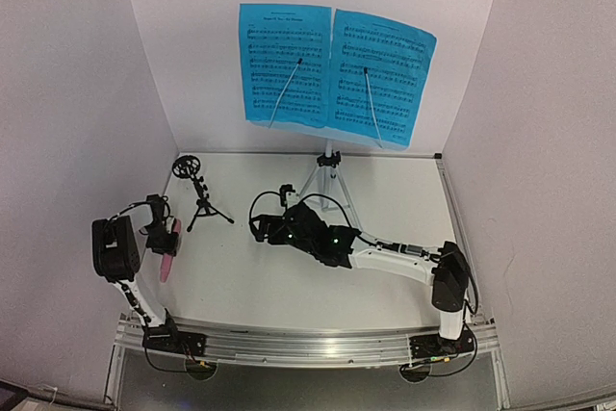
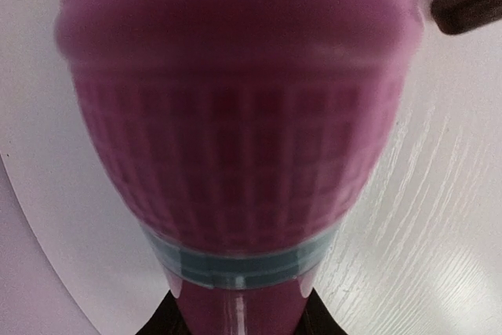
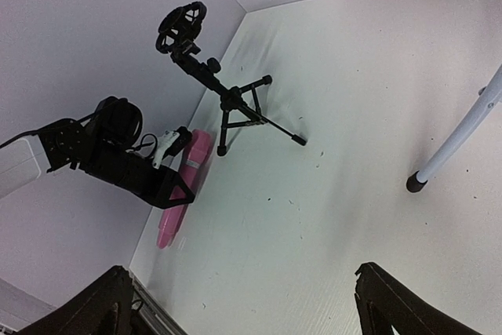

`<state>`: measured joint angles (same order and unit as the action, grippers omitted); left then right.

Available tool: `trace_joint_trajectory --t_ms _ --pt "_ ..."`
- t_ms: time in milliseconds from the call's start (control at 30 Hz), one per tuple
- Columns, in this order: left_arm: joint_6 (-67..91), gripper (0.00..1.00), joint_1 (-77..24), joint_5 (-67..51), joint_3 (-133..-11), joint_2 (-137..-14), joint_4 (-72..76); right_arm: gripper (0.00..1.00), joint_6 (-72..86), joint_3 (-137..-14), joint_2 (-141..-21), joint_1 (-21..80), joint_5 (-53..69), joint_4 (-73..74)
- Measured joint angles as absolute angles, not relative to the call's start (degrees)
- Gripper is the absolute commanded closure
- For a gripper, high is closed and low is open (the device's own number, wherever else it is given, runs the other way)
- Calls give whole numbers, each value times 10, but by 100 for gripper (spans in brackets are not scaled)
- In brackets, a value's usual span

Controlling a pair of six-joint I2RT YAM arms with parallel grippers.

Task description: Pack up the instrument practice props

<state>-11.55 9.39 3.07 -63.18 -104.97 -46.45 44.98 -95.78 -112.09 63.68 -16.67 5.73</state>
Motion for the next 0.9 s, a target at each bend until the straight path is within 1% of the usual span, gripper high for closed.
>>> trace_joint_trajectory --t_ms 67,100,200,400,467,667,733,900 --pt "-111 66 94 27 -638 -1055 -464 3 449 -958 -1119 637 -167 57" --pt "-109 62 94 26 -639 -1056 -464 3 448 -958 -1119 637 -167 57" --pt "-104 53 94 24 -639 -1057 -461 3 447 -957 -1118 637 -168 57" --pt "-104 44 95 26 -639 -1056 -449 2 443 -957 -1117 637 -168 57" --pt "-104 38 95 26 -640 -1056 -447 2 441 -957 -1117 637 -168 57" --pt "-108 14 95 19 -640 -1052 -434 2 422 -955 -1115 637 -166 57" --pt "-112 11 94 13 -640 -1049 -430 2 407 -950 -1110 637 -163 58" --pt "-118 10 94 -8 -639 -1002 -430 2 348 -926 -1072 637 -137 61"
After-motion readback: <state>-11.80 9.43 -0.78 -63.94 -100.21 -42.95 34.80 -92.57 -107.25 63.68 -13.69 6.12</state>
